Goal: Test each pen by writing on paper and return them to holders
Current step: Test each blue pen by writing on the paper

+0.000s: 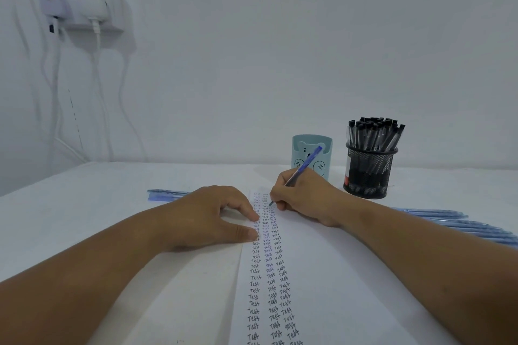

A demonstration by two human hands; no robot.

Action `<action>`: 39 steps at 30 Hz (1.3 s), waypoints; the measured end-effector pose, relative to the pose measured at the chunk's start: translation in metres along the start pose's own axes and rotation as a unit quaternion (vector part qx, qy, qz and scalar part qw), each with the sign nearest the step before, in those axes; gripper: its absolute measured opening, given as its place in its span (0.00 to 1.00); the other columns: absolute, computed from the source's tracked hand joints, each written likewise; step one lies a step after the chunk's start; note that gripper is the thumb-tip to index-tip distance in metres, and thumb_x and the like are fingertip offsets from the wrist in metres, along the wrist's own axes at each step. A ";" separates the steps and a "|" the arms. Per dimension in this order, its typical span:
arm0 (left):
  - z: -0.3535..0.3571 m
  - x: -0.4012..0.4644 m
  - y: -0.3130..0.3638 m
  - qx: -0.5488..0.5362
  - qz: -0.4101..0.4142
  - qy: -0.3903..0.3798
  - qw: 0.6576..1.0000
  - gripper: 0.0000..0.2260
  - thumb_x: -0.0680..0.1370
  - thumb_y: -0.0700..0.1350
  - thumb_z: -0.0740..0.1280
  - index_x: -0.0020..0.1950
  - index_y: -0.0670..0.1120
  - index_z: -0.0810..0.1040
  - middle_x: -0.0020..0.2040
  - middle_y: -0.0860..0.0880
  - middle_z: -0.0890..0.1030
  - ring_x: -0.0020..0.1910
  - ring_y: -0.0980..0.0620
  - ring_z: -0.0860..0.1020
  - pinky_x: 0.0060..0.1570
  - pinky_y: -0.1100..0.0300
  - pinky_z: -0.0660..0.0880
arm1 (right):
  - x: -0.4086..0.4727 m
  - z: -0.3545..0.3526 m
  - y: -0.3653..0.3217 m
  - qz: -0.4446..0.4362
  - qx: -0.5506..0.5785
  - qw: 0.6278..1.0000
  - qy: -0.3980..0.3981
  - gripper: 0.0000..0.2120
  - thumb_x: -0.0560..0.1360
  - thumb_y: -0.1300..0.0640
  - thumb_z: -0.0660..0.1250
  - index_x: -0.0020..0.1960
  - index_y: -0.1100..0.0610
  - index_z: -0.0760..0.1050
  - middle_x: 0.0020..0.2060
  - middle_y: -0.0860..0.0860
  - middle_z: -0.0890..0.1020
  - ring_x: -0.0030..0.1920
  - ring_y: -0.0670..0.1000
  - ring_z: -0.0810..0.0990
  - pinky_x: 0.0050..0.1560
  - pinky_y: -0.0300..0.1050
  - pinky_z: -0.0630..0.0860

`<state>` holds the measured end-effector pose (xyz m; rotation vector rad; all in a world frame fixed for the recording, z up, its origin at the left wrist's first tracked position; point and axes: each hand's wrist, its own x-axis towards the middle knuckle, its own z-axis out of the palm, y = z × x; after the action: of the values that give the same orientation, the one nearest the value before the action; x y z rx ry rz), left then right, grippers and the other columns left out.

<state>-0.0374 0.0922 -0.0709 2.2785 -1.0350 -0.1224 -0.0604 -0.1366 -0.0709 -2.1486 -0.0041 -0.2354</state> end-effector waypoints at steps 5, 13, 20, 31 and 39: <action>-0.001 0.000 -0.001 0.002 0.000 -0.001 1.000 0.13 0.69 0.60 0.77 0.52 0.65 0.84 0.57 0.70 0.78 0.61 0.69 0.74 0.68 0.62 0.69 | -0.001 0.002 -0.001 -0.010 -0.028 0.999 0.018 0.09 0.72 0.55 0.70 0.33 0.52 0.76 0.30 0.48 0.83 0.32 0.47 0.75 0.36 0.42 0.72; -0.001 -0.001 0.000 -0.005 -0.001 0.000 1.000 0.13 0.69 0.59 0.77 0.52 0.64 0.84 0.57 0.69 0.79 0.61 0.69 0.74 0.68 0.62 0.69 | -0.003 0.000 -0.003 -0.005 -0.023 0.999 0.024 0.09 0.72 0.56 0.69 0.33 0.53 0.75 0.28 0.48 0.81 0.32 0.49 0.71 0.31 0.41 0.68; 0.001 -0.005 -0.003 -0.017 -0.006 0.000 1.000 0.13 0.71 0.57 0.77 0.54 0.61 0.85 0.58 0.69 0.79 0.62 0.70 0.74 0.67 0.67 0.68 | -0.003 0.000 -0.002 -0.004 -0.043 0.999 0.025 0.10 0.71 0.56 0.69 0.32 0.52 0.75 0.29 0.48 0.81 0.33 0.48 0.73 0.36 0.44 0.71; 0.001 -0.006 -0.005 -0.037 -0.017 0.002 0.999 0.12 0.71 0.55 0.78 0.54 0.59 0.85 0.59 0.70 0.78 0.62 0.71 0.73 0.63 0.71 0.67 | -0.005 0.000 -0.005 0.001 -0.053 0.998 0.028 0.10 0.72 0.56 0.68 0.32 0.52 0.74 0.28 0.47 0.79 0.30 0.48 0.71 0.29 0.40 0.68; 0.000 -0.005 -0.004 -0.024 -0.008 0.000 1.000 0.11 0.71 0.55 0.77 0.53 0.61 0.85 0.58 0.70 0.79 0.61 0.72 0.73 0.64 0.71 0.66 | -0.004 0.000 -0.001 -0.010 -0.059 0.997 0.042 0.11 0.73 0.55 0.68 0.32 0.52 0.73 0.28 0.47 0.80 0.33 0.47 0.74 0.36 0.43 0.72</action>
<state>-0.0380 0.0978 -0.0743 2.2435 -1.0047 -0.1525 -0.0640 -0.1354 -0.0709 -2.2554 0.0388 -0.3455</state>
